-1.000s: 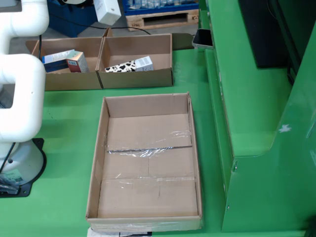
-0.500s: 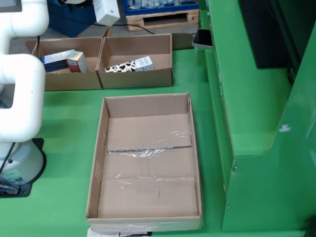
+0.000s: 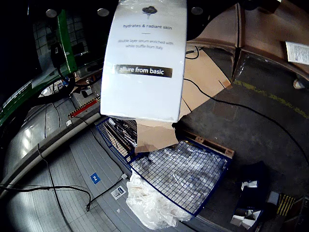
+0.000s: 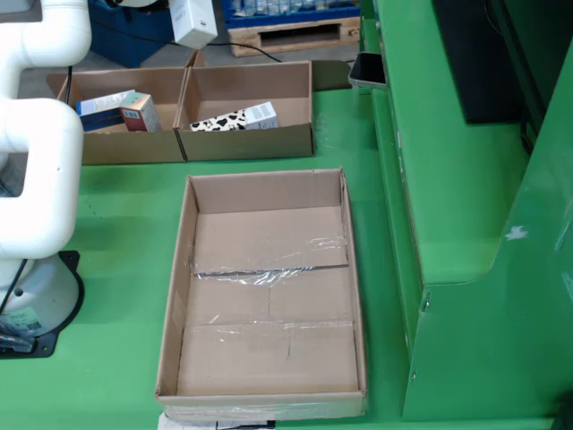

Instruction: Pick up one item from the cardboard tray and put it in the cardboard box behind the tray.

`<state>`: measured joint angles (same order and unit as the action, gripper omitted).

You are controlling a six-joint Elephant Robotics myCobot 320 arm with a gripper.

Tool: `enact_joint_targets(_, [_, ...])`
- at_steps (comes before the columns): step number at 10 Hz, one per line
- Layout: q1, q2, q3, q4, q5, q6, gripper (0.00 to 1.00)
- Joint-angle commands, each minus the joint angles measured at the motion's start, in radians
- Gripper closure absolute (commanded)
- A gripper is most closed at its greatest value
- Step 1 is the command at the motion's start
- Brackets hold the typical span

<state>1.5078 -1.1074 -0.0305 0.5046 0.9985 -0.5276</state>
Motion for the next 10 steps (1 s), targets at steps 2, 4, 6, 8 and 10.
enact_joint_targets(2, [-0.09,0.068,0.031,0.011,0.416,0.046,1.0])
enact_joint_targets(4, [-0.125,0.08,0.031,-0.02,0.568,0.055,1.0])
enact_joint_targets(6, [-0.15,0.087,0.031,-0.047,0.678,0.054,1.0])
enact_joint_targets(8, [-0.154,0.08,0.031,-0.034,0.671,0.049,1.0])
enact_joint_targets(10, [-0.165,0.082,0.031,-0.047,0.731,0.046,1.0])
